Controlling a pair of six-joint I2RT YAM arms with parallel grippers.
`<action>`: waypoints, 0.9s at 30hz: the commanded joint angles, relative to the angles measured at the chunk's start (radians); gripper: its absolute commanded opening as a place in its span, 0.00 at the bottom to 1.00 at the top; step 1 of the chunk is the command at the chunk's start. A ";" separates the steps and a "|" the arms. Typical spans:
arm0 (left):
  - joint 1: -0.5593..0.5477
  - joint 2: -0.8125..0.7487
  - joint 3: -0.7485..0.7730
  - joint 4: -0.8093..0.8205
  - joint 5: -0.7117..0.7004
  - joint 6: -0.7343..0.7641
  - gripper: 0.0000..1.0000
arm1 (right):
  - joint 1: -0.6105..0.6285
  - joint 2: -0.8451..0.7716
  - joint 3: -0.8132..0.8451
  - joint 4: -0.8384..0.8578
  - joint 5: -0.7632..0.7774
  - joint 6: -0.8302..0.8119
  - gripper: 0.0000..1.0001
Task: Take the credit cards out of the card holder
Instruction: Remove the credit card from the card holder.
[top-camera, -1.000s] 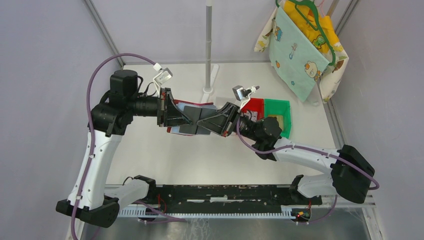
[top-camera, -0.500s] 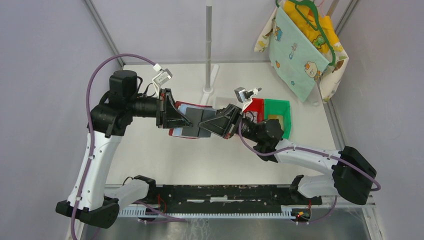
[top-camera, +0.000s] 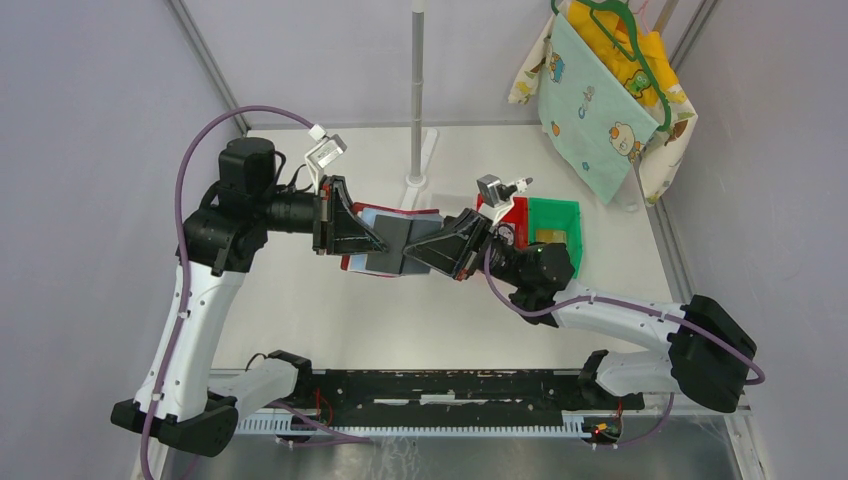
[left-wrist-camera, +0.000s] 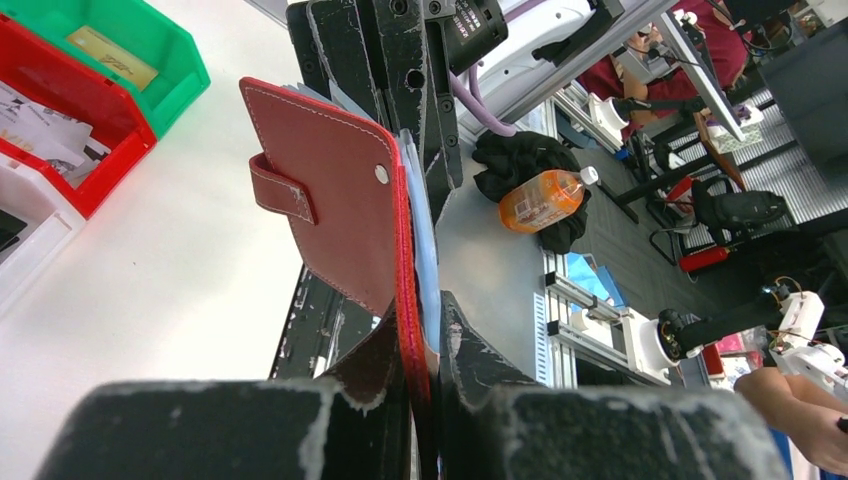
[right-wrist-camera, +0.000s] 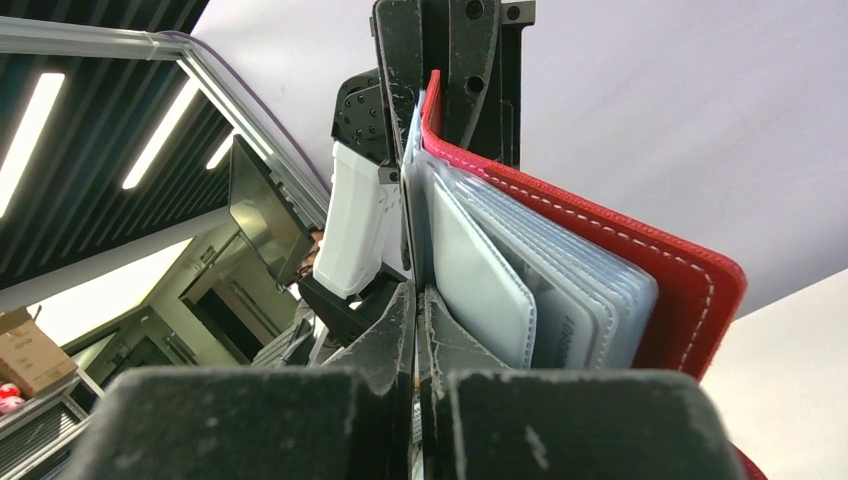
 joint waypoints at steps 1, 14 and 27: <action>0.005 -0.024 0.035 0.062 0.075 -0.058 0.16 | -0.010 -0.037 -0.010 0.108 -0.008 0.014 0.00; 0.006 -0.018 0.041 0.068 0.076 -0.061 0.15 | -0.026 -0.056 -0.031 0.101 0.004 0.017 0.00; 0.006 -0.021 0.047 0.106 0.084 -0.101 0.11 | -0.032 -0.064 -0.057 0.133 -0.003 0.024 0.00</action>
